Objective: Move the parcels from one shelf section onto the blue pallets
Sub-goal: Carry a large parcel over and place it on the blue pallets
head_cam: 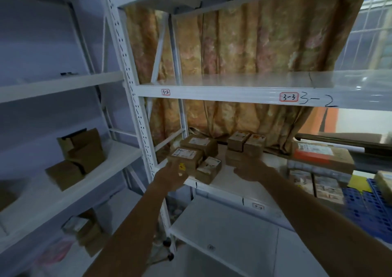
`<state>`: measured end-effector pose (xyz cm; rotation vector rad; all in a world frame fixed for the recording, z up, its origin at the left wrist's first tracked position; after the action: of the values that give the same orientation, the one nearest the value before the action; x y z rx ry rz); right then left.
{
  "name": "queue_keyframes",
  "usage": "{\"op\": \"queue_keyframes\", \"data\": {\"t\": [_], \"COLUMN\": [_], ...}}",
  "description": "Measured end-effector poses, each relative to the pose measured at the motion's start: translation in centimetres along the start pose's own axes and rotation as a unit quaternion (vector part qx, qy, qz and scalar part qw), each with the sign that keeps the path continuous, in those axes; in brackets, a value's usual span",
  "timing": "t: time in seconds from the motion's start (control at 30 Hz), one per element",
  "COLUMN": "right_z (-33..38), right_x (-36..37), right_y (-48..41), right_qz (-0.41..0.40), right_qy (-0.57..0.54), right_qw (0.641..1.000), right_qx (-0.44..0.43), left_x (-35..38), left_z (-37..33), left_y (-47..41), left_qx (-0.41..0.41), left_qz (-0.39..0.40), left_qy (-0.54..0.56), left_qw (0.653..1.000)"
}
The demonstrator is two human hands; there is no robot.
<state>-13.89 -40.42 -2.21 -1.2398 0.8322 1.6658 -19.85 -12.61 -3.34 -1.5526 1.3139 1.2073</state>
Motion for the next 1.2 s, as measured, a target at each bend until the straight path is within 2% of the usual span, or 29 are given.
{"op": "queue_keyframes", "data": {"t": [0.13,0.23,0.47,0.73,0.93,1.2], "right_z": [4.4,6.4,7.6,7.1,6.0,4.8], "right_x": [1.3,3.0,4.9,7.3,8.8,10.5], "right_y": [0.0,-0.5,-2.7,-9.3,-17.3,-24.4], "right_qz": [-0.003,0.005,0.018,0.013,0.003,0.005], "right_qy": [-0.041,-0.049,-0.007,0.012,-0.013,-0.013], "right_qw": [0.999,0.999,1.000,1.000,1.000,1.000], "right_qx": [0.015,0.024,0.024,-0.002,0.006,-0.016], "left_x": [0.9,0.9,1.5,3.1,2.4,3.1], "left_z": [6.0,8.4,9.2,10.9,10.6,9.8], "left_y": [0.4,0.6,-1.3,-8.9,-17.2,-25.9], "left_qx": [-0.035,-0.022,0.026,0.021,0.069,0.110], "left_qz": [0.028,0.025,0.011,0.035,0.035,0.062], "left_qy": [0.025,0.029,0.021,0.027,-0.029,-0.034], "left_qw": [0.999,0.999,0.999,0.999,0.997,0.991]}}
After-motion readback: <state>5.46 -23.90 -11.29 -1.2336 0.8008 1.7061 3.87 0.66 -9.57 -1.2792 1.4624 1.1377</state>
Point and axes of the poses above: each hand's wrist, its own y-axis away from the middle knuckle, its own x-axis out of the palm, z = x × y, the point moved 1 cm from there along -y, towards the middle knuckle, and after that the axes turned 5 degrees about -x, right-handed, at the moved point
